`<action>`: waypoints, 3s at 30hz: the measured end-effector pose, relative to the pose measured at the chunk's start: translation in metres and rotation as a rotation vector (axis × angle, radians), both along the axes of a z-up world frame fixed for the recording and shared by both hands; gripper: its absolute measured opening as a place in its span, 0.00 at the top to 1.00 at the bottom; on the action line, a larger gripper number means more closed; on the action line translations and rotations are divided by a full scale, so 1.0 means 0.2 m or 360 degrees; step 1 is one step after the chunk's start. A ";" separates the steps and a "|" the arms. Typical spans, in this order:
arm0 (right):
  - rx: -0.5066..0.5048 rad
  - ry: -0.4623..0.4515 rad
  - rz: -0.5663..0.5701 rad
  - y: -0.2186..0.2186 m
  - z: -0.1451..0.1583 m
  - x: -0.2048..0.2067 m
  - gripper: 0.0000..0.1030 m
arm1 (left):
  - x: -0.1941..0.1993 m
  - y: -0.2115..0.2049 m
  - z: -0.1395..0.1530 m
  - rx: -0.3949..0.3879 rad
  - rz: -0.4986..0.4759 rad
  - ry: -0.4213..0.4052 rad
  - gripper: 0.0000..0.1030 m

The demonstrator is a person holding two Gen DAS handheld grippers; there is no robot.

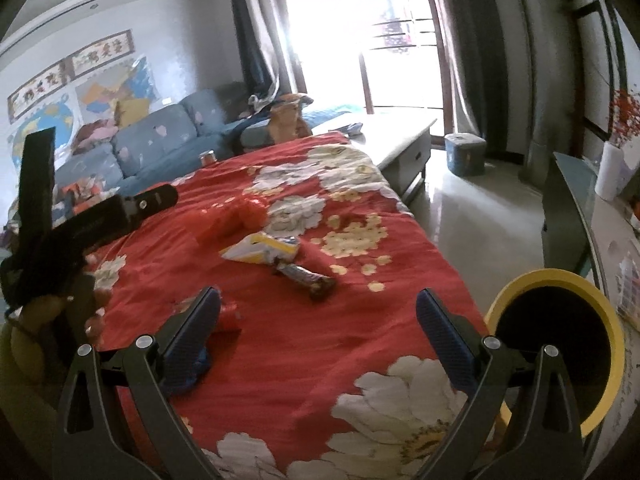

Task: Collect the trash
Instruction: 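Move both tools back to the trash on the bedspread, then grasp the red plastic bag with the left tool while the right tool grasps the orange-red snack tube, then carry the red bag and snack tube over the bin with both tools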

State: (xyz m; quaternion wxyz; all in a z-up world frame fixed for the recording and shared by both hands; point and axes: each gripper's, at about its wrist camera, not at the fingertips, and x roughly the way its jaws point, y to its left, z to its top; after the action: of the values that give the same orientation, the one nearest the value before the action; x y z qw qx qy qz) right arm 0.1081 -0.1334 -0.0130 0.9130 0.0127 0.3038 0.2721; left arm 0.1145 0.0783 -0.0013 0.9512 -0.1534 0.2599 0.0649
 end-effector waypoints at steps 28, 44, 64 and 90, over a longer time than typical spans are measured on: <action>-0.0207 0.0226 0.0505 0.61 -0.24 -0.03 0.06 | 0.09 0.49 -0.20 -0.0220 0.0210 0.0131 0.11; -0.0291 0.0313 0.0509 0.78 -0.37 0.02 0.06 | 0.22 0.52 -0.29 -0.0205 0.0159 0.0235 0.11; -0.0038 0.0391 0.0344 0.50 -0.33 0.16 0.10 | 0.42 0.59 -0.43 -0.0452 0.0114 0.0262 0.24; 0.0054 0.0187 0.0118 0.19 -0.13 0.17 0.10 | 0.19 0.29 -0.04 -0.0280 -0.0129 -0.0085 0.98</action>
State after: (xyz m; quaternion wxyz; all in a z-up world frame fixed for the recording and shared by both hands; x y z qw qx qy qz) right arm 0.1412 -0.0952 -0.0391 0.8825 0.0329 0.3526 0.3096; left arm 0.1531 0.1361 -0.0102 0.9424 -0.2274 0.2453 -0.0008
